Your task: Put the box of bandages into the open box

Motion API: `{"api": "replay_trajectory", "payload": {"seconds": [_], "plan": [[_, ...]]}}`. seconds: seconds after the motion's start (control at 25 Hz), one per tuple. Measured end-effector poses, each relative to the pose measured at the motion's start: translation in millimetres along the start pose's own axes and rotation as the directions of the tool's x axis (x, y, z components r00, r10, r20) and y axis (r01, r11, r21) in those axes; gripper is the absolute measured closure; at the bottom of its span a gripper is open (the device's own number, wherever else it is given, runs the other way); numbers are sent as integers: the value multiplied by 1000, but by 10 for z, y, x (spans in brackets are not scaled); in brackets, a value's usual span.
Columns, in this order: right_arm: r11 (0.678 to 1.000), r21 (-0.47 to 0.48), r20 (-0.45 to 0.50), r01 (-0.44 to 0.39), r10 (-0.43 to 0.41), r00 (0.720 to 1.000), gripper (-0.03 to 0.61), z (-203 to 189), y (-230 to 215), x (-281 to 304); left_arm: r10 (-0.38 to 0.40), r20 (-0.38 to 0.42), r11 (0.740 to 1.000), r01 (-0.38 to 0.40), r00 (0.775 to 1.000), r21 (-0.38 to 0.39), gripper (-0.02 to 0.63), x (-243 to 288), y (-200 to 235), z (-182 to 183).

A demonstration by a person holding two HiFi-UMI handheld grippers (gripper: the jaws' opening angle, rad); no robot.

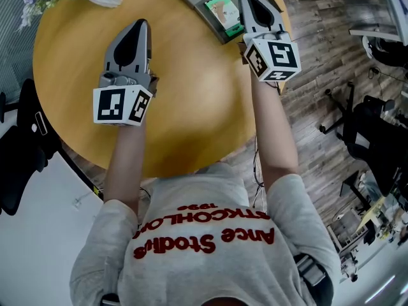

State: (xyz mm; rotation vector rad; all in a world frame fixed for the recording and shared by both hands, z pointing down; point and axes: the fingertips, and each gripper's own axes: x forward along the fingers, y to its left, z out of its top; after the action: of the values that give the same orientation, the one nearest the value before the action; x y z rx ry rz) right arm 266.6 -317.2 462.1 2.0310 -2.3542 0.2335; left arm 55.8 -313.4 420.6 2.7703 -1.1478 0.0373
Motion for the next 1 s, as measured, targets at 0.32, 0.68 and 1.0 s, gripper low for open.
{"api": "replay_trajectory", "payload": {"seconds": [0.32,0.68,1.0], "plan": [[1000,21,106,-5,3,994,569,649,180,-478,33,67,999,-35,997,21,611,-213,-27,439],[999,-16,174,-50,52,983,569,1237,625,-1063,38,140,998,-45,989,47,611,-615,-195,927],[998,-11,212,-64,64,975,569,1460,879,-1501,29,183,997,-42,983,67,611,-997,-422,1165]]}}
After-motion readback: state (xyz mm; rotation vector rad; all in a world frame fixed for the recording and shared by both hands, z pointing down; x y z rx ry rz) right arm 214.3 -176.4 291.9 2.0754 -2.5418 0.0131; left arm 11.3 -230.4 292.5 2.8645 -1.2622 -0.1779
